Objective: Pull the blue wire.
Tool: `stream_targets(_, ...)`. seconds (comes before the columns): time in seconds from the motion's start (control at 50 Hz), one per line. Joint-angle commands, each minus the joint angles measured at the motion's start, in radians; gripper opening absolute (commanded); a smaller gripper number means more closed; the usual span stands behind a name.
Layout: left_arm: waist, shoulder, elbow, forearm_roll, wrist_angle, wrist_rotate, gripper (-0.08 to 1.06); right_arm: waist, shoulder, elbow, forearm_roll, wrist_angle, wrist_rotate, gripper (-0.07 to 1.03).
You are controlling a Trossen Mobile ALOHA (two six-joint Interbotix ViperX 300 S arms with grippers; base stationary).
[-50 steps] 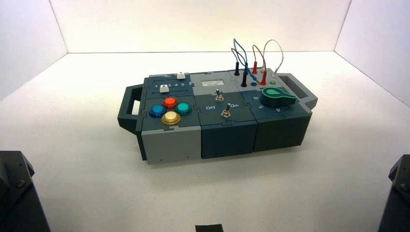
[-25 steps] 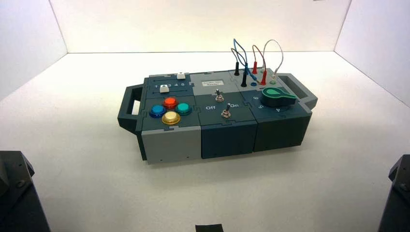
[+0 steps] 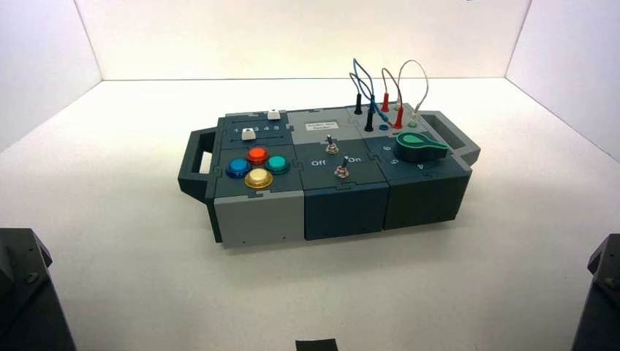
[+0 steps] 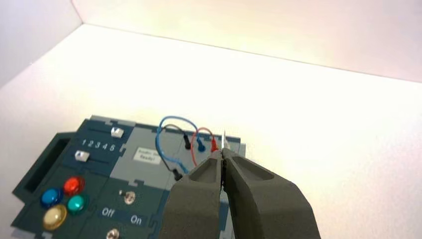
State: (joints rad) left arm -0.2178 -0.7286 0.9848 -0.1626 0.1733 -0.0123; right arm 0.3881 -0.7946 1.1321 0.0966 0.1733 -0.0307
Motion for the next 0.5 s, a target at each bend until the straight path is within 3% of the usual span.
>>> stream_targets(0.02,-0.003,0.051,-0.049,0.003,-0.044,0.005,-0.03,0.003,0.029,-0.046,-0.003,-0.063,-0.003,-0.02)
stream_targets(0.34,-0.003,0.092,-0.086,0.003,-0.110,0.005,-0.03,0.005,0.118,-0.058,-0.005,-0.137,-0.003,-0.02)
stream_targets(0.5,-0.003,0.094,-0.061,0.003,-0.114,0.005,-0.03,0.005,0.155,-0.060,-0.006,-0.163,-0.003,-0.02)
